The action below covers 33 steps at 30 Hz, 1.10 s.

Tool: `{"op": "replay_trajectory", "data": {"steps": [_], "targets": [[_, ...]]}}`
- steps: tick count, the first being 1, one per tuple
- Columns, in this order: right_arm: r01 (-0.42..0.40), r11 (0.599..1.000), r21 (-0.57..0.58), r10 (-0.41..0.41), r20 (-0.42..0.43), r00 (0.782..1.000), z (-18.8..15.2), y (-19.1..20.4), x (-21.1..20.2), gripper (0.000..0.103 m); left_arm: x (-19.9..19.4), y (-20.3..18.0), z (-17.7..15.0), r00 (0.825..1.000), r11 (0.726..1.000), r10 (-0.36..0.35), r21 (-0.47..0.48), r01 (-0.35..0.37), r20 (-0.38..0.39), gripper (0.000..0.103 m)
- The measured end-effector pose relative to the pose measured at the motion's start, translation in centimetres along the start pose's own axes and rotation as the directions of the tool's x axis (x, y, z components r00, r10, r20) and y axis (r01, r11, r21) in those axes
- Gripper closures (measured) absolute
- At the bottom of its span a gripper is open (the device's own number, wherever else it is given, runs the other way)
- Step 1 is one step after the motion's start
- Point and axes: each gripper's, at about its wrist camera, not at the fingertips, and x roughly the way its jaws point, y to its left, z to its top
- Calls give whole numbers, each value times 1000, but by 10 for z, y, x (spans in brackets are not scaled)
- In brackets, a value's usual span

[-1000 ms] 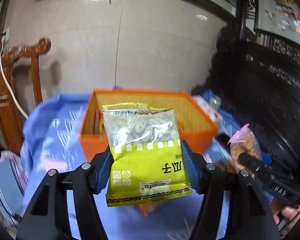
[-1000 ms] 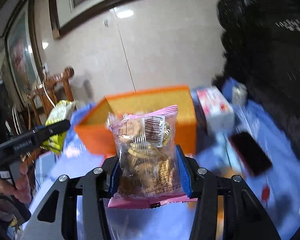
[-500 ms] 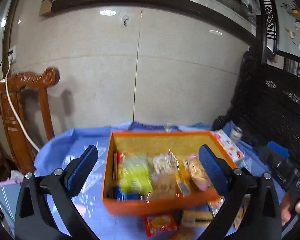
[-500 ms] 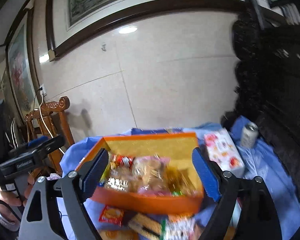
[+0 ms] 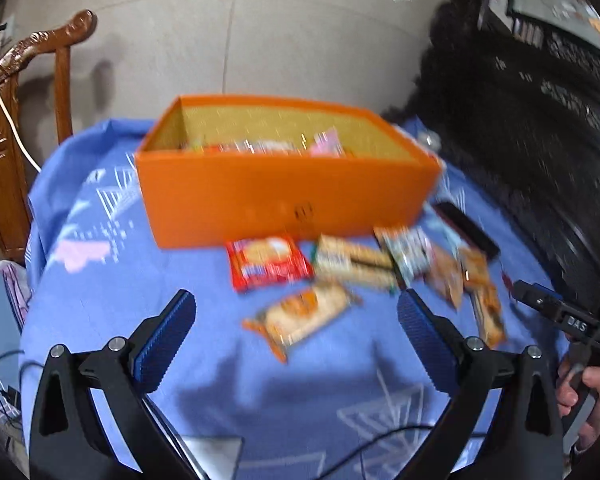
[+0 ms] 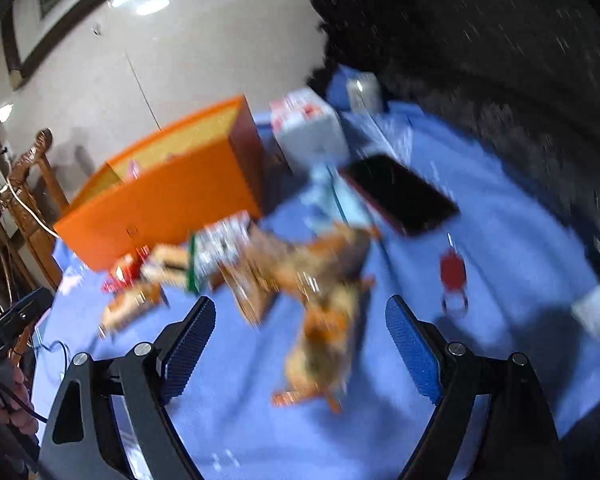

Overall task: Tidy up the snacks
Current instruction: 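Carry both bags over the orange box and open both tools to drop them, then grasp a rice cake pack with right while left grasps another rice cake pack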

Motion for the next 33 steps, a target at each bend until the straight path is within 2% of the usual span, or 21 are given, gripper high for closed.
{"op": "replay_trajectory", "data": {"steps": [5,12,13,16,17,19,22,24,27,29,33], "targets": [[7,1000,1,-7,-33,999,-14,3,14,16,2,-5,-22,999,1000,-12,-1,12,-52,4],[48,999,-2,-48,-46,998,-13,7,38,17,-3,0,-21,999,1000,4,-13,-5,-53,4],[58,998,-6,-58,-52,997,-14,7,42,22,-3,2,-20,998,1000,6,-20,-7,-55,4],[94,995,-25,-95,-74,993,-19,7,54,52,-3,5,-18,999,1000,9,-27,-10,-53,4],[110,993,-41,-112,-61,992,-20,8,53,57,-3,5,-18,999,1000,11,-21,-12,-51,4],[113,992,-57,-117,-62,991,-22,8,51,62,1,3,-15,999,1000,13,4,-12,-48,4],[82,996,-40,-85,-67,994,-26,9,42,66,15,-1,-10,998,998,7,68,-3,-58,4],[28,999,-38,-30,-58,998,-31,14,31,66,25,-4,-5,998,993,-4,115,11,-60,4],[-43,998,-45,41,-57,998,-39,26,19,66,42,-5,1,996,982,-57,176,69,-71,4],[-72,997,-40,69,-75,995,-43,32,17,66,55,-8,2,991,964,-95,238,114,-91,5],[-97,995,-34,93,-108,990,-50,42,20,66,79,-13,0,978,927,-134,328,180,-159,19]]}}
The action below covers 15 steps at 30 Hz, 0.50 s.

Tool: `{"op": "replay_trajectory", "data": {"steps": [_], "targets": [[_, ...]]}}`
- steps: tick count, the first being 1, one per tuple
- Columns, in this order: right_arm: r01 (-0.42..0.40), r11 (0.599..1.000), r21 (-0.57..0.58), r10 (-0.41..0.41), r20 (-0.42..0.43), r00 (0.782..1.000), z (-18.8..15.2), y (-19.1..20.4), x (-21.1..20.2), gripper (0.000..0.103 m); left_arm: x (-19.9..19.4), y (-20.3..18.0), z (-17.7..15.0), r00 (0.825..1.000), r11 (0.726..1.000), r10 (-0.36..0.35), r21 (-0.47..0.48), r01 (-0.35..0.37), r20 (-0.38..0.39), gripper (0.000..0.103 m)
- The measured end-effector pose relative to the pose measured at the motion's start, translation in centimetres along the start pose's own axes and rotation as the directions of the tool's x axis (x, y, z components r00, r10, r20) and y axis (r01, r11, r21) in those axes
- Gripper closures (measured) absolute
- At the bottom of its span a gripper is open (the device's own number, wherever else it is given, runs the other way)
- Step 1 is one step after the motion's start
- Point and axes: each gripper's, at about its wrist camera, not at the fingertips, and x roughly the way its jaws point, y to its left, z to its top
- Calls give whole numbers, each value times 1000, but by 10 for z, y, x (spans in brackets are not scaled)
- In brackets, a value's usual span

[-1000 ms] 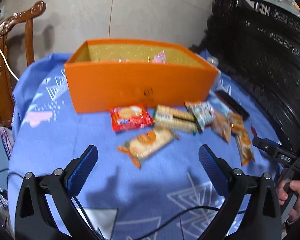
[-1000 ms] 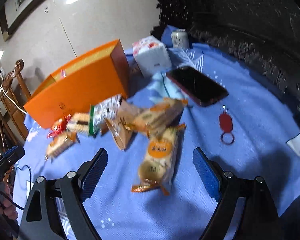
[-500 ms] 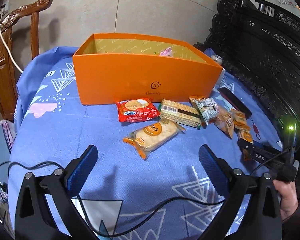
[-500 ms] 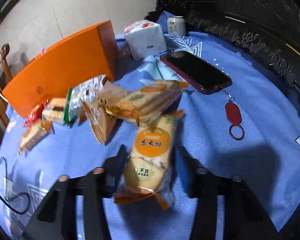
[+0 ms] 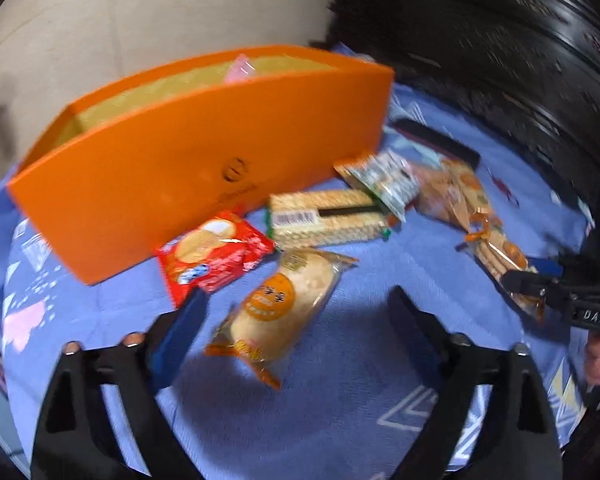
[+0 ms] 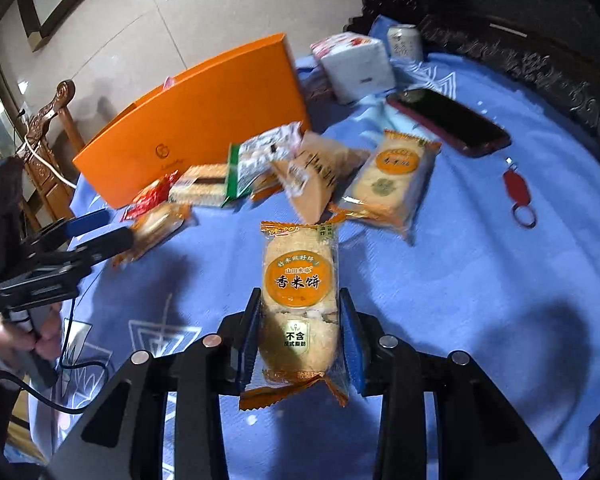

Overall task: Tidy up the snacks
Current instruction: 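Grasp a rice cake pack with right while left grasps another rice cake pack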

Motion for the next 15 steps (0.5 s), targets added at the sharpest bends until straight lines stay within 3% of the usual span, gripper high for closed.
{"op": "replay_trajectory", "data": {"steps": [9,10,12,15], "targets": [[-4,1000,-18,4,-10,1000,0,7,2,66,29,4,-4,998,999,-26,30,28,-56,21],[-4,1000,-17,4,-11,1000,0,8,2,66,31,3,-4,998,999,-23,34,25,-58,25],[-3,1000,-16,3,-11,1000,0,8,2,66,36,6,-5,996,999,-29,36,32,-85,45],[-3,1000,-18,3,-8,1000,0,9,0,66,34,3,-5,997,999,-13,51,17,-81,53]]}}
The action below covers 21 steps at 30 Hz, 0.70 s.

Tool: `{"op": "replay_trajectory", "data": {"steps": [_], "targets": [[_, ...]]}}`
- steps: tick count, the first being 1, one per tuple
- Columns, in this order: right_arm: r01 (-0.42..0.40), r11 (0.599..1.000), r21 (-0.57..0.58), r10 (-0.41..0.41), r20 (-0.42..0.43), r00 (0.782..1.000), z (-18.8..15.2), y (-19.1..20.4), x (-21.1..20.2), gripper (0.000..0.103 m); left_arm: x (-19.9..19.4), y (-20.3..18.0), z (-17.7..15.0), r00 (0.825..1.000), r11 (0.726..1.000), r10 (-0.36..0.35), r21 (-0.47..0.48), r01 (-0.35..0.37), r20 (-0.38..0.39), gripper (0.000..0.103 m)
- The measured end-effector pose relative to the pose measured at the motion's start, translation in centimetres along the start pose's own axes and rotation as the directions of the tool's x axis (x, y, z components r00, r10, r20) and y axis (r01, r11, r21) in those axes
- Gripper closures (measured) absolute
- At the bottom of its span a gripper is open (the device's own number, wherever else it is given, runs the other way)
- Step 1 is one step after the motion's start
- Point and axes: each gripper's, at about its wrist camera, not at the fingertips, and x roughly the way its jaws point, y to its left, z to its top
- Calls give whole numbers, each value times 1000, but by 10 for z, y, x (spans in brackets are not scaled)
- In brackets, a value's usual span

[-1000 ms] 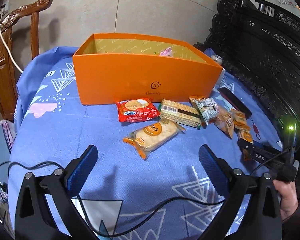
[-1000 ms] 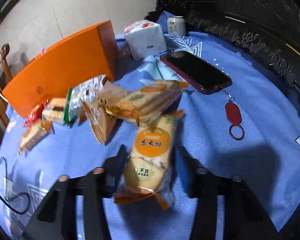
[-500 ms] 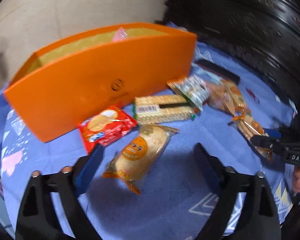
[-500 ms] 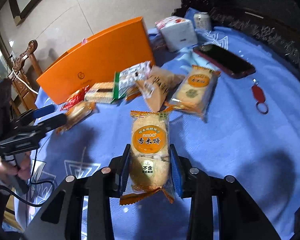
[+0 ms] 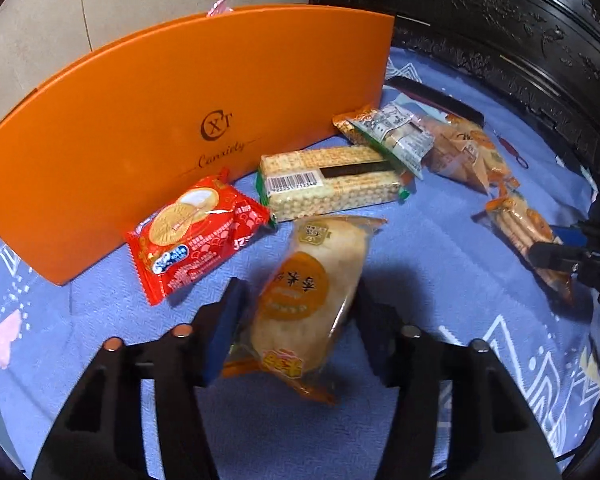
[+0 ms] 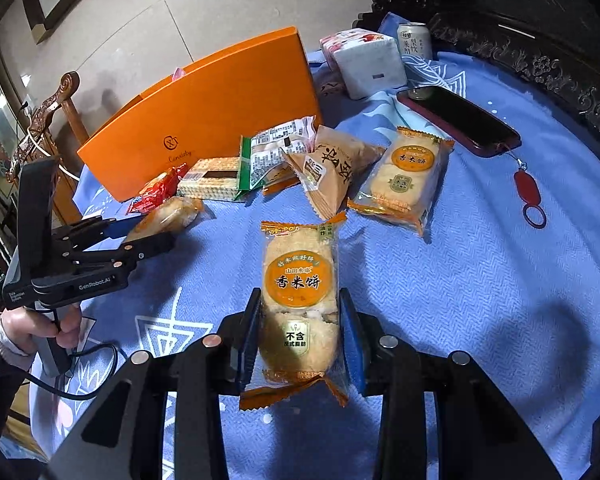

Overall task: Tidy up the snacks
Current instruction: 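Grasp a rice cake pack with right while left grasps another rice cake pack, then carry both rice cake packs over the orange box and open both tools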

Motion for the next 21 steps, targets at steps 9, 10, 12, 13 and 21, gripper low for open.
{"op": "replay_trajectory", "data": {"steps": [9,10,12,13,21], "targets": [[-5,1000,-13,5,26,1000,1,2,-7,66,-12,-11,-8,1000,999,7,-41,-6,26,67],[-7,1000,-16,7,29,1000,1,2,-8,66,-17,-12,-10,999,999,11,-50,-9,35,67],[-16,1000,-20,17,37,999,2,4,-11,66,-27,-13,-10,998,997,14,-73,-10,57,67],[-19,1000,-23,20,42,999,2,5,-13,66,-32,-13,-10,998,997,17,-81,-11,66,67],[-66,996,-62,72,104,992,13,21,-35,66,-95,-13,-6,982,990,42,-142,-15,184,67]]}}
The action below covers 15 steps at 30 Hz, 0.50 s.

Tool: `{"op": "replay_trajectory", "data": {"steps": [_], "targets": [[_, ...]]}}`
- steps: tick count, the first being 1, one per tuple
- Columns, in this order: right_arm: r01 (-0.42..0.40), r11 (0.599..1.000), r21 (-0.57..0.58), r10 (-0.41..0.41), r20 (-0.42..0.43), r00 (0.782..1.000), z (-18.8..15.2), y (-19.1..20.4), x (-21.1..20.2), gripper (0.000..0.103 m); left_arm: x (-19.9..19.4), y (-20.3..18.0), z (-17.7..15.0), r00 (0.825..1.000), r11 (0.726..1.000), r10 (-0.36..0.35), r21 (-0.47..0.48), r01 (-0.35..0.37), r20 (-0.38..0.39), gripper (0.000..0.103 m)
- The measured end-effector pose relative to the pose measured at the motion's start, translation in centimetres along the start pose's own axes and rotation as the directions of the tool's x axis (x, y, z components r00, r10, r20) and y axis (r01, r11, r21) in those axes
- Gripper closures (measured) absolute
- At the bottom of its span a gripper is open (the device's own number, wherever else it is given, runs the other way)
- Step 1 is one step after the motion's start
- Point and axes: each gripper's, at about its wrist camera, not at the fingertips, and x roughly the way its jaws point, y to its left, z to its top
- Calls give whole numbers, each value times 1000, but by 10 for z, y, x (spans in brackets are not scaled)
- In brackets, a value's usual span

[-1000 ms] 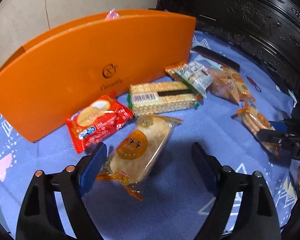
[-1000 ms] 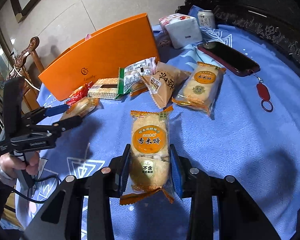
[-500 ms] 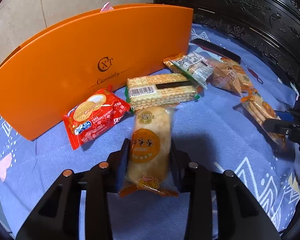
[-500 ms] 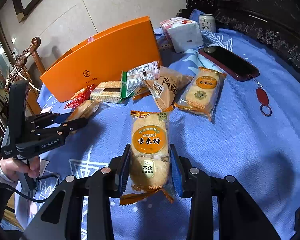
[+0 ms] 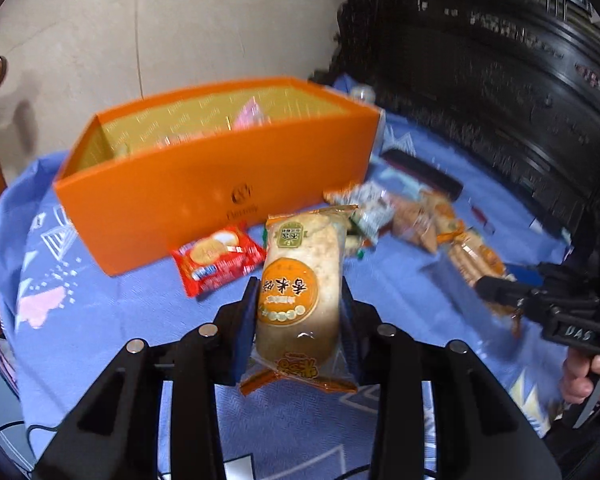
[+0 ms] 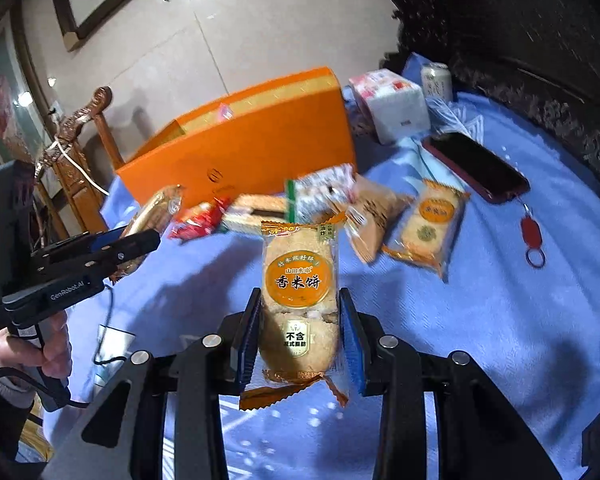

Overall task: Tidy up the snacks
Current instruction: 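Carry both rice cake packs over the orange box and open both tools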

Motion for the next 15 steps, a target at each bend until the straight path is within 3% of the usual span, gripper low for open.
{"op": "replay_trajectory", "data": {"steps": [8,15], "targets": [[-56,997,-55,61,87,994,39,25,-17,66,-44,14,37,995,999,45,-30,-42,92,67],[-88,988,-128,112,201,973,115,49,-23,66,-63,43,92,982,992,96,-95,-82,161,67]]}}
